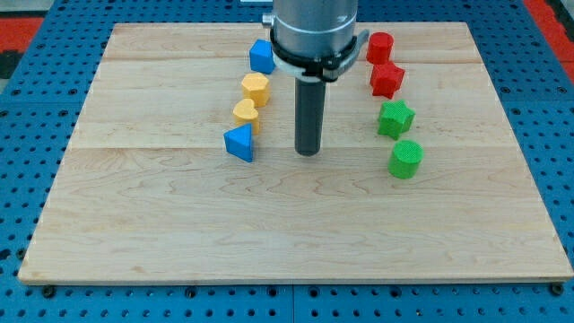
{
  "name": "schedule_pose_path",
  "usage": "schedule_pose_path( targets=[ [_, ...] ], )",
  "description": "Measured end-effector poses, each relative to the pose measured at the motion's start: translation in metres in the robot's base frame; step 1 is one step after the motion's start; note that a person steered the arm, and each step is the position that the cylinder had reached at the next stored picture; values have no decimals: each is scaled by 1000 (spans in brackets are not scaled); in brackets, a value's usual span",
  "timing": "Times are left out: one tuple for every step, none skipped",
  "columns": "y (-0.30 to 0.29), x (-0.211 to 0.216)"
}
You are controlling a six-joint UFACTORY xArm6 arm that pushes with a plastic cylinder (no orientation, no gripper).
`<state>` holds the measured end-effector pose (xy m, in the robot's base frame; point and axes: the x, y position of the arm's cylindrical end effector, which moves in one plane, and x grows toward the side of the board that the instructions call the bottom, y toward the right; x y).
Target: Slide the blue cube to the right a bit
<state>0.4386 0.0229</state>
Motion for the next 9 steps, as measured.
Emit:
schedule_pose_path(
  targets=[
    [2, -18],
    [1, -35],
    [-10, -63],
    [-1, -96],
    [-1, -134],
    [-5, -183],
    [-59, -228],
    [-99, -212],
    [-89, -170]
  ],
)
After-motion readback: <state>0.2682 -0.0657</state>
